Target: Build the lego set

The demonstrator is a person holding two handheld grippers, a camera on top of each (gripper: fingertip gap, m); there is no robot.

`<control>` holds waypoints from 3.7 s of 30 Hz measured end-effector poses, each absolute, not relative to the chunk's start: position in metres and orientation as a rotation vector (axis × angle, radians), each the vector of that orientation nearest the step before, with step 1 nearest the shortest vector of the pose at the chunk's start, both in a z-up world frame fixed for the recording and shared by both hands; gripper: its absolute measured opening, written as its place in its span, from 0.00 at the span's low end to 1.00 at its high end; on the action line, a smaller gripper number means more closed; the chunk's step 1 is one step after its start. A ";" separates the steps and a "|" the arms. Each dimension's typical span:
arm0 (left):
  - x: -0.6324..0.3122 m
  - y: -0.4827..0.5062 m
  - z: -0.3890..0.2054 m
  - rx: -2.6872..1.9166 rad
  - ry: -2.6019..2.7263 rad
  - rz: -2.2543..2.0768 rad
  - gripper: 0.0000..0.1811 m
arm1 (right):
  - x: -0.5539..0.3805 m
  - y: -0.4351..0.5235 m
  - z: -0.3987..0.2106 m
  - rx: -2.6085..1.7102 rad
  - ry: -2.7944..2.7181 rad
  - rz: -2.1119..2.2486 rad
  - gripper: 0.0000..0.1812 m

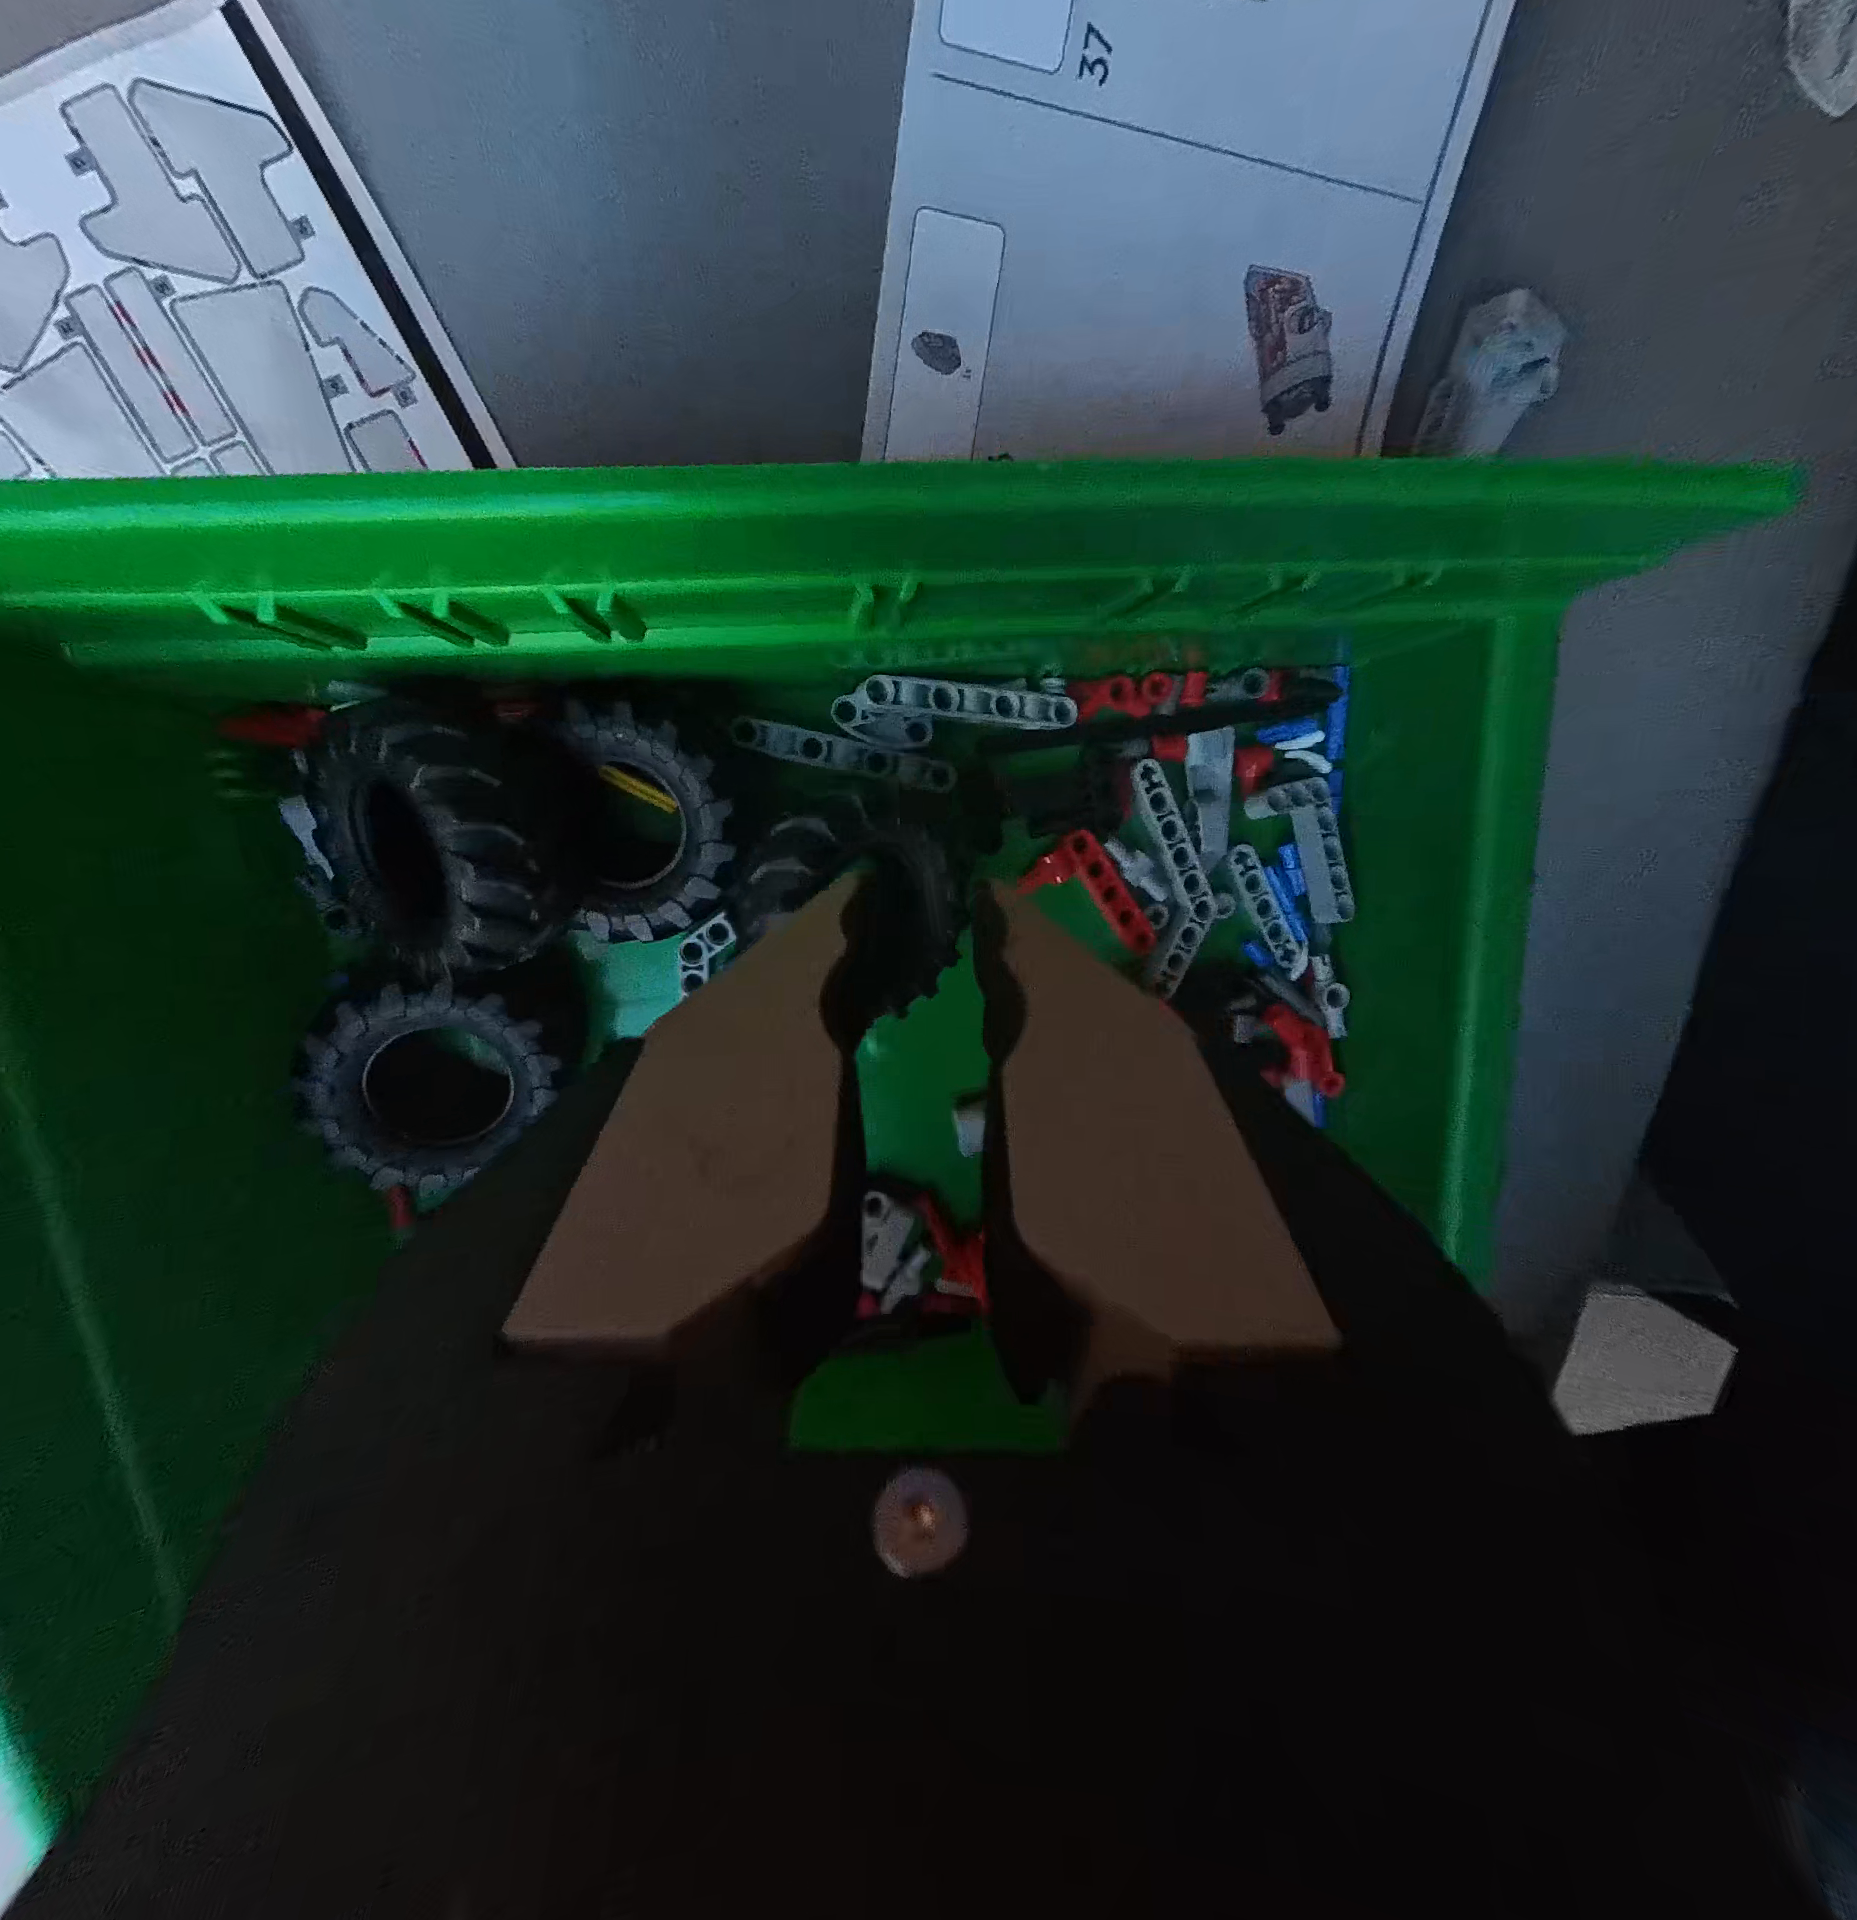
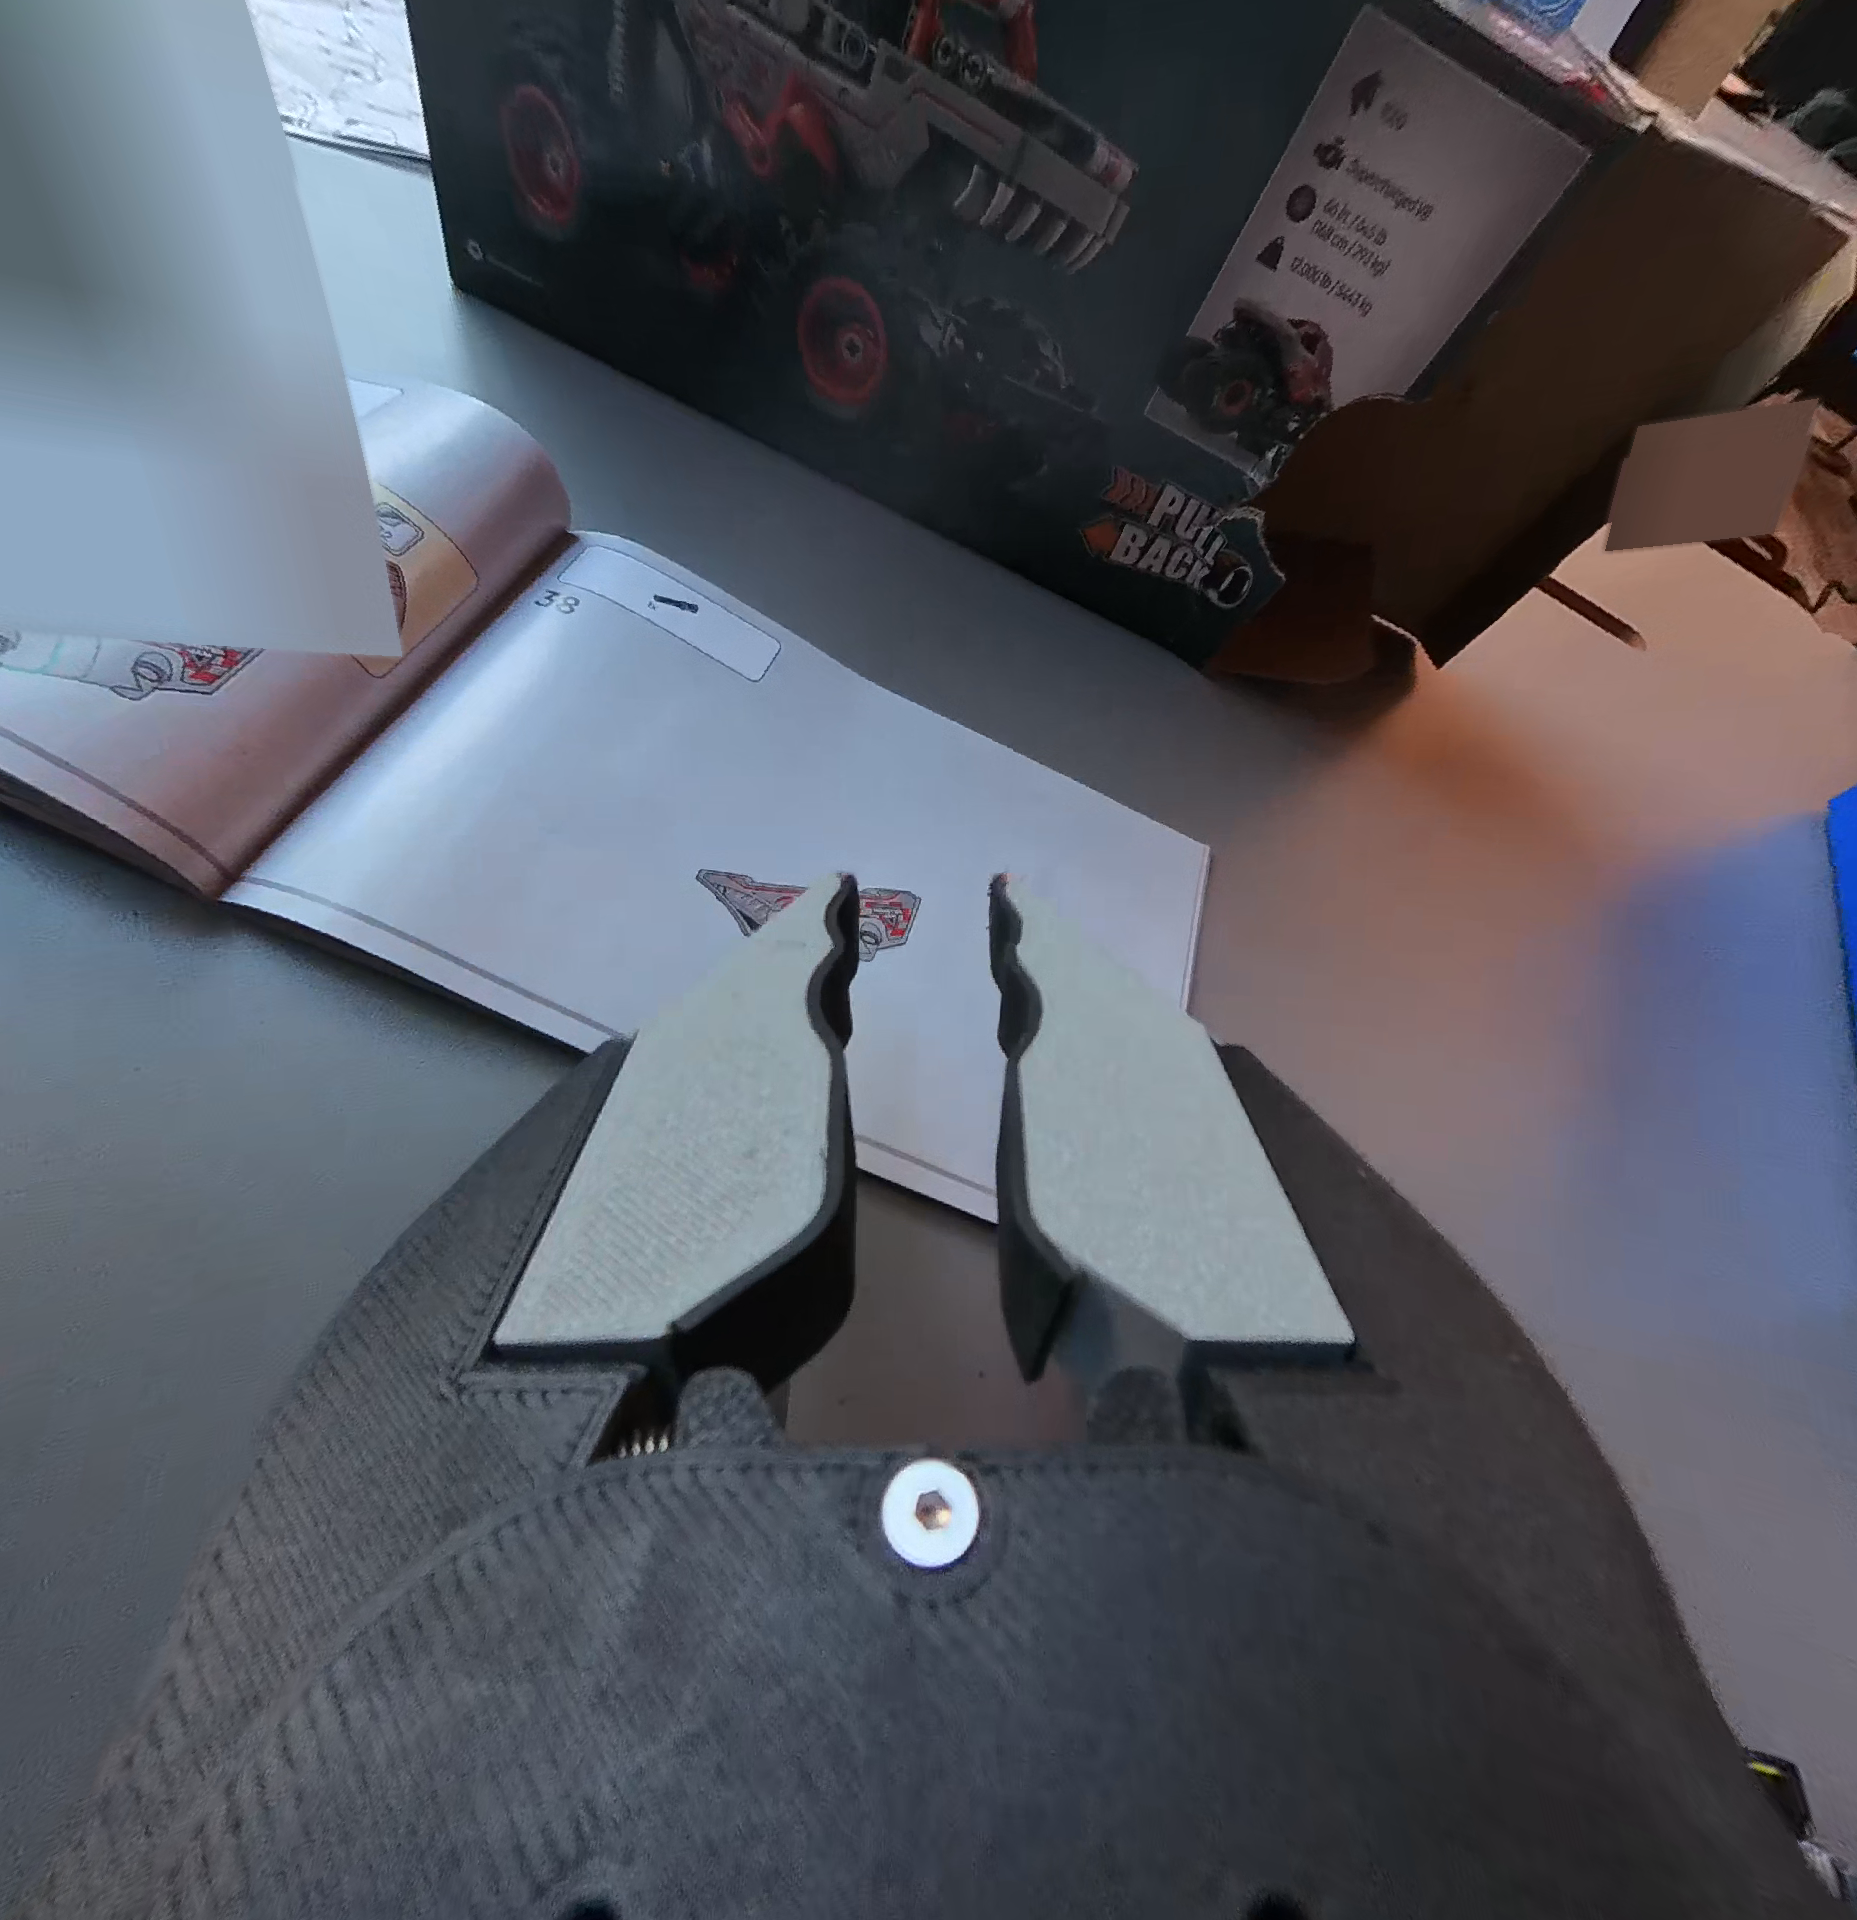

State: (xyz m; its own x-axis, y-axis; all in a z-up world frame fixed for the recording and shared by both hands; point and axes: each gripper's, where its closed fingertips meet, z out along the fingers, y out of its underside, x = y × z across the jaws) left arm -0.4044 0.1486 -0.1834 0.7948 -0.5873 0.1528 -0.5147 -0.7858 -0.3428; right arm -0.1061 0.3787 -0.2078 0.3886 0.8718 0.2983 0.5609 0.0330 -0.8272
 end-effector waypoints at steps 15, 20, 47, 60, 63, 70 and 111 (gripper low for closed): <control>-0.388 0.124 -0.200 -2.783 1.021 -0.387 0.11 | -0.107 0.377 -0.204 -1.622 -1.283 0.407 0.11; -0.387 0.130 -0.194 -2.766 0.965 -0.425 0.11 | -0.106 0.377 -0.201 -1.627 -1.263 0.457 0.11; -0.391 0.141 -0.170 -2.694 0.844 -0.378 0.07 | -0.107 0.363 -0.179 -1.549 -1.219 0.650 0.11; -0.381 0.138 -0.188 -2.730 0.953 -0.431 0.09 | -0.107 0.366 -0.181 -1.544 -1.224 0.590 0.11; -0.383 0.135 -0.185 -2.720 0.951 -0.446 0.09 | -0.108 0.367 -0.185 -1.546 -1.241 0.537 0.11; -0.387 0.130 -0.187 -2.741 0.967 -0.434 0.10 | -0.112 0.364 -0.186 -1.500 -1.285 0.454 0.11; -0.417 0.106 -0.212 -2.979 0.940 -0.257 0.08 | -0.112 0.363 -0.188 -1.508 -1.293 0.491 0.10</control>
